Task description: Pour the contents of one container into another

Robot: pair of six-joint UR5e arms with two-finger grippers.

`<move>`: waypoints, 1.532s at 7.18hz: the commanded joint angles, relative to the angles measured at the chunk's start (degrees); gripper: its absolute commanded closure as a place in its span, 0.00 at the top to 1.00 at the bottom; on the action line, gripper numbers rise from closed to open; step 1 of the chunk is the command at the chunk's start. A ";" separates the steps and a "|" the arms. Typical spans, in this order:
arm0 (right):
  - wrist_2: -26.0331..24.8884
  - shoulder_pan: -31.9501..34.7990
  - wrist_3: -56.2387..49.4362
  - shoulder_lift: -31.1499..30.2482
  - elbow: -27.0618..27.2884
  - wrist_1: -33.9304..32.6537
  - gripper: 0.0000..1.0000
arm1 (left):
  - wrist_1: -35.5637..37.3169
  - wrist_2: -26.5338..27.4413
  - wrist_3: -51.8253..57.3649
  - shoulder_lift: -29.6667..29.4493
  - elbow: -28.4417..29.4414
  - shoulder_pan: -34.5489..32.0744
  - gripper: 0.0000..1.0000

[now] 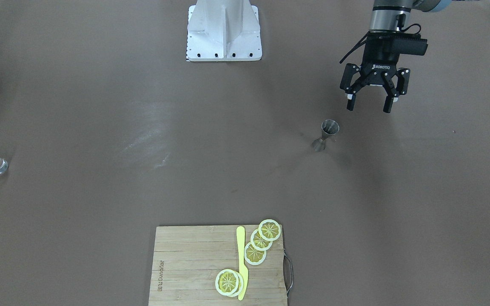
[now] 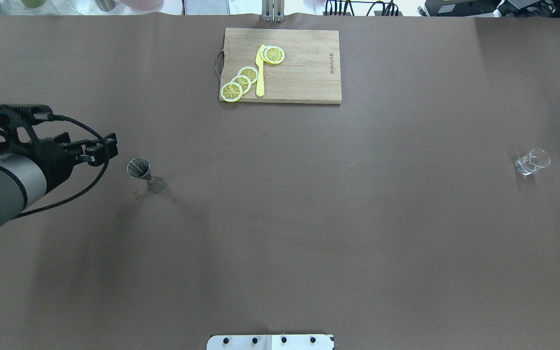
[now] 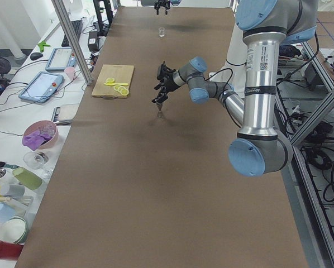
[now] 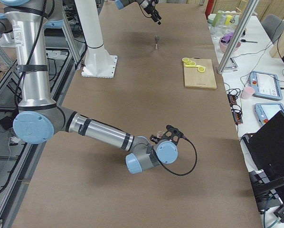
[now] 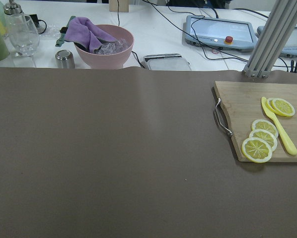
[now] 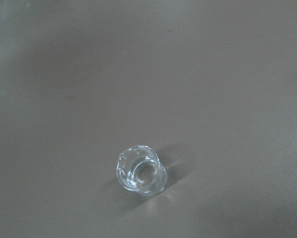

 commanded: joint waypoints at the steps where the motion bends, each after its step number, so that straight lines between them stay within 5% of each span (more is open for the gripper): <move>1: -0.91 -0.02 3.14 1.17 -0.05 0.25 1.00 | -0.11 13.89 -4.75 0.85 0.70 9.52 0.98; 4: -2.06 -0.02 3.41 0.47 0.30 1.73 1.00 | -0.38 27.18 -11.17 0.33 5.61 17.89 0.98; 6: -1.19 -2.47 9.88 0.12 -1.71 11.27 1.00 | -5.97 31.59 -11.89 -2.21 12.71 19.74 0.98; 11: -2.75 -5.46 20.52 -1.90 -3.30 23.24 1.00 | -8.20 32.84 -11.89 -8.11 20.74 19.84 0.98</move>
